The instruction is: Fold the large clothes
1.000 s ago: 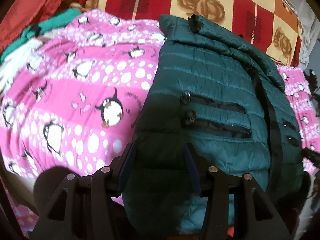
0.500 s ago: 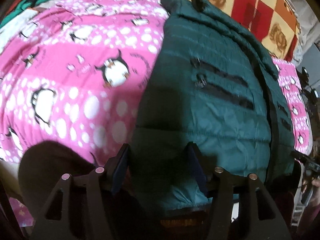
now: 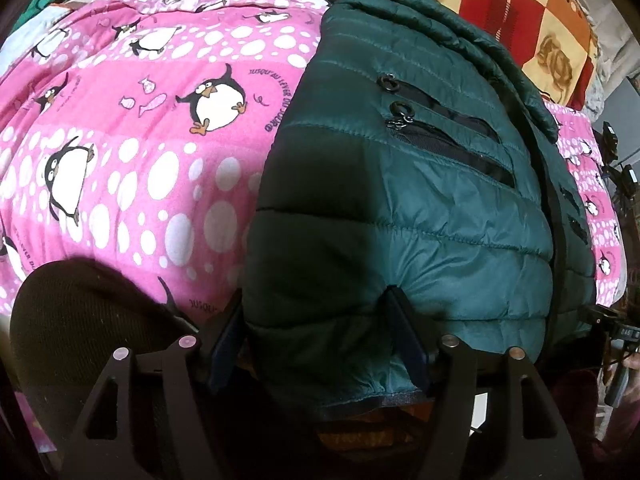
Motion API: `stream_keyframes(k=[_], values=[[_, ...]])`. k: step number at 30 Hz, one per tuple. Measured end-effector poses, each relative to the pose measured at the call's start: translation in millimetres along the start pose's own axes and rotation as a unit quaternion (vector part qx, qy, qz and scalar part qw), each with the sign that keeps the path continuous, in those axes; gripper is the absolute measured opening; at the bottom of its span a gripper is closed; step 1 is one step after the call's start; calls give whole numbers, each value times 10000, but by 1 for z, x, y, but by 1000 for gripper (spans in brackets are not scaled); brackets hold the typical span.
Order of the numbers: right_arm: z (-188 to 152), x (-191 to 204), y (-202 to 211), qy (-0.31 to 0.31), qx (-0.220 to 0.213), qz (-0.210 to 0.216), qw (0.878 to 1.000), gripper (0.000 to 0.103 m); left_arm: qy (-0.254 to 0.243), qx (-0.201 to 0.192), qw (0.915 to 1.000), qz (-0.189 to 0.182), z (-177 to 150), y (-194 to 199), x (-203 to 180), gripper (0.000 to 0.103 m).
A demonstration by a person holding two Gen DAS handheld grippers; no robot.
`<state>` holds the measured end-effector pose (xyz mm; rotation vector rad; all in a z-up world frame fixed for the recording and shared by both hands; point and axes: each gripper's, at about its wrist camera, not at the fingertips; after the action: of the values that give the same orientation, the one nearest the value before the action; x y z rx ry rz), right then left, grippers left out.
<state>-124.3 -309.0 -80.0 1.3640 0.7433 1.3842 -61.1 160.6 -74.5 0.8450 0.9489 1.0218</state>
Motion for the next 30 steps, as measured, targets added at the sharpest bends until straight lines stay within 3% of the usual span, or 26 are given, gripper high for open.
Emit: stream_keyframes(k=[1, 3, 5, 6, 8, 16, 24, 30], values=[[-1, 2, 0, 58, -26, -9, 10000, 85, -19, 10, 10000, 3, 0, 0, 0, 45], [-2, 6, 1, 306, -100, -145, 9994, 71, -38, 14, 10000, -69, 0, 1, -4, 29], [-3, 10, 6, 497, -191, -208, 9984, 43, -125, 12, 9999, -70, 0, 4, -7, 14], [-4, 11, 11, 527, -261, -159, 9981, 37, -239, -15, 9997, 49, 1, 7, -12, 6], [-3, 11, 18, 566, -313, -98, 9979, 25, -318, -115, 9992, 224, 2, 14, -16, 0], [11, 20, 57, 833, -641, 145, 9944, 19, -497, -605, 9963, 351, 13, 55, -29, 0], [38, 26, 108, 804, -1287, 720, 9858, 19, -671, -1267, 9888, 425, 45, 97, -43, 0], [70, 36, 128, 773, -1703, 719, 9797, 19, -535, -1584, 9853, 345, 78, 112, -46, 0]])
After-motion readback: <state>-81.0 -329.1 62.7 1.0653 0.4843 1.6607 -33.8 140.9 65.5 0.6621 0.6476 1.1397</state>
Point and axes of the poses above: each gripper's, at about its wrist camera, not at the fingertips, and y roughly against the way its jaws point, x to its left, z to its top, and after that the axes turned 10 degrees about -y, right-handed
